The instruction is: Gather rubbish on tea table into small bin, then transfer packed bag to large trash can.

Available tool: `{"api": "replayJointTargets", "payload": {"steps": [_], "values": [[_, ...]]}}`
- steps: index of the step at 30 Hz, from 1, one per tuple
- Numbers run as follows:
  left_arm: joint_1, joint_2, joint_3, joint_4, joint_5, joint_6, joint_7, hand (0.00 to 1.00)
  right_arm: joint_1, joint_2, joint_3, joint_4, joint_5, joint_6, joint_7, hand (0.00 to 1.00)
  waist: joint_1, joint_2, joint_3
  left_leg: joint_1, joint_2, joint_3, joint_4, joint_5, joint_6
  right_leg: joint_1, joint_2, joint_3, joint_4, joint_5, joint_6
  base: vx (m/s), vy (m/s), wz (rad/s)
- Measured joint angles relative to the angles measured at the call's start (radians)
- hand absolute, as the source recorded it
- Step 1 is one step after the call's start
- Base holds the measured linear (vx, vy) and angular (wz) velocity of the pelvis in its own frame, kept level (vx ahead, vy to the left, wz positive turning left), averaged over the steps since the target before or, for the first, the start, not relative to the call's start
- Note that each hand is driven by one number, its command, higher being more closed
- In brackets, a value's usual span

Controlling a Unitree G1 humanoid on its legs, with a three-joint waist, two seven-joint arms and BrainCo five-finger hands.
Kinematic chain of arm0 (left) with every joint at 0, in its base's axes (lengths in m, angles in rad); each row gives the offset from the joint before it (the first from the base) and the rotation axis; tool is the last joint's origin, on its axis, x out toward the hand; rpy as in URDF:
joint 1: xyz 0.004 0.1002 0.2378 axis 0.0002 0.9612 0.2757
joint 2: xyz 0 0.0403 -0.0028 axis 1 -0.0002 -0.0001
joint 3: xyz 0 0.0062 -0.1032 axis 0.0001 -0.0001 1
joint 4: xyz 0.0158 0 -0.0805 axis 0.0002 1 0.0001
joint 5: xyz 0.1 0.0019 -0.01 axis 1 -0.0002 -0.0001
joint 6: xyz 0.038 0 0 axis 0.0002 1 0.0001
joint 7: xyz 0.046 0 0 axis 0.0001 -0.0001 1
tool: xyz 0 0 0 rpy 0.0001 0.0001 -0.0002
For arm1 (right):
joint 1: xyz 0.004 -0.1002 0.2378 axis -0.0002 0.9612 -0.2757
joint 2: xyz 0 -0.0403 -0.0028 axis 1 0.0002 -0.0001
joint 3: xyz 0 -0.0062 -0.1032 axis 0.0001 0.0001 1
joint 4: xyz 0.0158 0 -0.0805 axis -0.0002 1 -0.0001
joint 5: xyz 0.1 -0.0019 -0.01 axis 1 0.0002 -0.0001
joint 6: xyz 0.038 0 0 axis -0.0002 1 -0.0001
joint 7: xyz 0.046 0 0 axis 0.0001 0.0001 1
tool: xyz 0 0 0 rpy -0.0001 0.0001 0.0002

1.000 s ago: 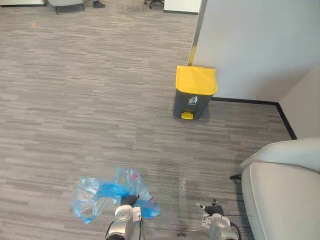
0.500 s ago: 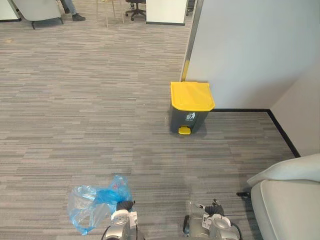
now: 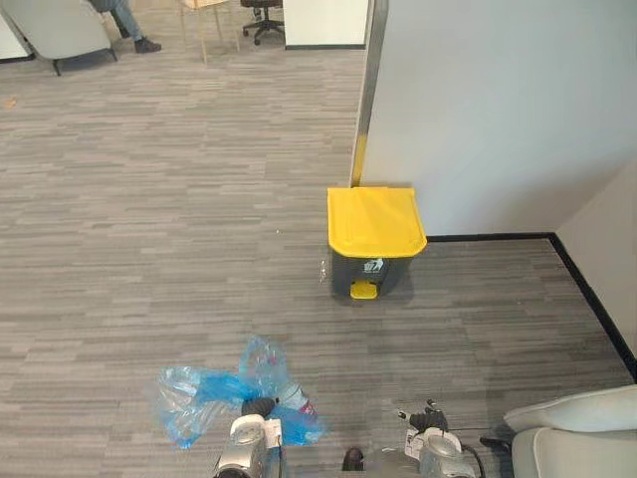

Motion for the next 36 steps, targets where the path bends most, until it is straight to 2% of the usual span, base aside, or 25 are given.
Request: {"api": "replayJointTargets", "payload": {"steps": [1,2,3,4,5,7,9,12,13,14,16,18,20,21,23,25,27,28,29,30,31,32,33,34,36], "values": [[-0.003,0.000,-0.001,-0.002,0.001,0.000,0.000,1.00,0.001,0.003,0.000,0.000,0.000,0.000,0.000,0.00,0.004,0.000,0.001,-0.012,-0.026,-0.009,-0.154,0.015,0.017,0.012,-0.007,0.021,-0.008,0.003,0.011,0.28,0.134,-0.59],[-0.005,0.000,0.000,-0.002,0.001,0.000,0.000,1.00,0.001,0.005,0.000,-0.001,0.000,0.000,0.000,0.00,0.005,0.001,0.000,-0.013,-0.036,-0.012,-0.209,0.031,0.030,0.016,-0.011,0.028,-0.008,0.001,0.015,0.29,0.221,-0.56],[-0.005,-0.006,0.000,0.001,0.001,0.000,0.000,1.00,0.002,0.005,0.001,-0.002,0.001,0.001,-0.001,0.00,0.008,0.004,0.000,-0.013,-0.062,-0.027,-0.345,0.145,0.029,0.028,-0.021,0.055,-0.005,-0.016,0.053,0.24,0.208,-0.54],[-0.006,-0.006,0.006,0.001,0.001,-0.001,0.000,1.00,0.006,0.004,0.006,0.002,0.001,0.003,0.000,0.00,0.019,-0.008,-0.002,0.000,-0.083,-0.030,-0.353,0.155,0.023,0.037,-0.033,0.080,-0.008,-0.019,0.073,0.39,0.331,-0.38],[-0.011,-0.008,0.022,0.001,0.001,-0.001,0.001,1.00,0.021,0.003,0.009,-0.001,0.001,0.005,0.000,0.00,0.014,-0.029,-0.021,0.020,-0.112,-0.010,-0.375,0.151,0.040,0.037,-0.057,0.099,-0.024,-0.018,0.089,0.26,0.228,-0.13],[-0.017,-0.007,0.023,0.000,0.001,-0.001,0.001,1.00,0.026,0.000,0.009,0.001,0.000,0.007,0.001,0.00,0.025,-0.043,-0.030,0.026,-0.128,0.028,-0.362,0.117,0.061,0.042,-0.083,0.125,-0.029,-0.023,0.105,0.24,0.234,-0.36],[-0.011,-0.008,0.027,0.007,0.001,0.000,0.001,1.00,0.022,0.002,0.020,0.000,-0.002,0.007,0.002,0.00,0.033,-0.042,-0.029,0.056,-0.138,0.071,-0.358,0.087,0.075,0.031,-0.106,0.153,0.009,-0.023,0.125,0.18,0.191,-0.63],[0.001,-0.004,0.017,0.014,0.001,0.001,0.002,1.00,0.033,-0.002,0.035,-0.007,-0.008,0.008,0.004,0.00,0.032,-0.028,-0.029,0.137,-0.150,0.112,-0.376,0.032,0.086,-0.103,-0.136,0.184,0.348,-0.011,0.163,0.13,0.151,-0.48],[0.003,0.004,0.016,0.021,0.001,0.002,0.002,1.00,0.027,-0.003,0.042,-0.014,-0.008,0.002,0.005,0.00,0.026,-0.026,-0.027,0.166,-0.158,0.115,-0.377,0.006,0.097,-0.186,-0.159,0.199,0.524,0.028,0.180,0.17,0.092,-0.07],[0.004,0.009,0.016,0.031,0.001,0.004,0.003,1.00,0.024,-0.005,0.040,-0.014,-0.008,0.000,0.006,0.00,0.019,-0.030,-0.029,0.197,-0.159,0.112,-0.377,-0.011,0.095,-0.228,-0.168,0.194,0.630,0.024,0.171,0.19,0.064,0.02],[0.004,0.012,0.016,0.039,0.001,0.006,0.005,1.00,0.026,-0.005,0.040,-0.013,-0.008,-0.003,0.006,0.00,0.016,-0.038,-0.030,0.240,-0.158,0.099,-0.386,-0.030,0.089,-0.266,-0.178,0.154,0.675,-0.018,0.160,0.20,-0.007,0.17],[0.004,0.009,0.017,0.041,0.000,0.006,0.005,1.00,0.019,-0.005,0.037,-0.010,-0.008,-0.003,0.006,0.00,0.008,-0.039,-0.031,0.273,-0.155,0.085,-0.411,-0.036,0.080,-0.295,-0.175,0.109,0.597,-0.050,0.145,0.27,-0.112,0.39],[0.003,0.009,0.018,0.040,0.000,0.006,0.005,1.00,0.011,-0.006,0.036,-0.009,-0.008,-0.002,0.007,0.00,-0.008,-0.040,-0.031,0.294,-0.147,0.059,-0.420,-0.041,0.058,-0.308,-0.156,0.077,0.443,-0.040,0.136,0.35,-0.183,0.47],[0.003,0.005,0.019,0.050,0.000,0.006,0.005,1.00,0.011,-0.008,0.020,-0.009,-0.009,-0.001,0.011,0.00,-0.014,-0.028,-0.036,0.305,-0.141,0.016,-0.422,-0.056,0.018,-0.280,-0.111,0.075,0.286,0.021,0.086,0.40,-0.199,0.24],[0.010,-0.001,0.018,0.052,0.000,0.004,0.000,1.00,-0.001,-0.019,-0.015,-0.004,-0.009,-0.004,0.010,0.00,-0.009,0.013,-0.049,0.302,-0.114,-0.035,-0.435,-0.028,0.007,-0.272,-0.080,0.060,0.270,0.020,0.064,0.42,-0.181,0.03],[0.007,-0.008,0.022,0.052,0.001,0.004,0.001,1.00,-0.003,-0.022,-0.038,0.002,-0.008,0.000,0.009,0.00,-0.013,0.026,-0.044,0.319,-0.097,-0.061,-0.441,0.011,0.007,-0.236,-0.064,0.041,0.250,0.010,0.051,0.35,-0.177,0.11],[-0.001,-0.007,0.017,0.051,0.001,0.001,0.000,1.00,0.006,-0.023,-0.039,0.002,-0.008,0.000,0.007,0.00,-0.018,0.024,-0.042,0.314,-0.081,-0.071,-0.389,0.044,-0.002,-0.167,-0.052,0.019,0.192,0.010,0.051,0.28,-0.151,0.34],[-0.010,-0.007,0.018,0.048,0.001,0.001,0.000,1.00,0.014,-0.023,-0.037,0.004,-0.008,0.000,0.007,0.00,-0.016,0.019,-0.038,0.280,-0.066,-0.075,-0.282,0.059,-0.013,-0.112,-0.043,0.003,0.143,0.010,0.050,0.31,-0.123,0.27],[-0.012,-0.007,0.020,0.039,0.001,0.001,-0.001,1.00,0.024,-0.028,-0.024,0.004,-0.007,0.001,0.007,0.00,-0.014,0.016,-0.039,0.195,-0.053,-0.102,-0.080,0.102,-0.028,-0.061,-0.035,-0.003,0.090,0.009,0.051,0.29,-0.088,0.20],[-0.012,-0.007,0.020,0.039,0.001,0.001,-0.001,1.00,0.026,-0.029,-0.021,0.004,-0.007,0.001,0.007,0.00,-0.013,0.016,-0.039,0.183,-0.052,-0.104,-0.057,0.110,-0.030,-0.055,-0.034,-0.003,0.085,0.008,0.051,0.22,-0.019,-0.03],[-0.011,-0.002,0.020,0.038,0.001,0.001,0.000,1.00,0.021,-0.032,-0.005,0.004,-0.006,0.003,0.006,0.00,-0.006,0.004,-0.029,0.100,-0.040,-0.104,0.106,0.140,-0.019,-0.016,-0.037,0.009,0.043,0.005,0.048,0.18,0.063,-0.25],[-0.003,0.000,0.023,0.038,0.001,0.002,0.000,1.00,0.021,-0.031,0.000,0.004,-0.005,0.005,0.002,0.00,-0.002,0.008,-0.028,0.056,-0.032,-0.077,0.150,0.055,-0.005,0.011,-0.042,0.026,0.025,0.006,0.048,0.14,0.061,-0.29],[0.000,-0.001,0.022,0.038,0.001,0.002,0.000,1.00,0.021,-0.030,0.001,0.004,-0.004,0.006,0.001,0.00,-0.002,0.003,-0.026,0.047,-0.032,-0.065,0.143,0.036,0.000,0.017,-0.046,0.030,0.024,0.006,0.048,0.19,0.121,-0.35],[0.002,0.000,0.020,0.027,0.001,0.002,0.000,1.00,0.022,-0.028,0.001,0.004,0.001,0.006,0.000,0.00,-0.001,0.000,-0.023,0.022,-0.039,-0.029,0.062,0.002,0.012,0.033,-0.059,0.038,0.020,0.007,0.049,0.14,0.146,-0.29],[0.002,0.000,0.018,0.016,0.001,0.001,0.000,1.00,0.025,-0.028,0.000,0.003,0.004,0.006,0.000,0.00,0.001,0.003,-0.025,0.015,-0.053,-0.004,-0.142,0.022,0.037,0.054,-0.070,0.044,0.012,0.008,0.063,0.16,0.206,-0.25]]}}
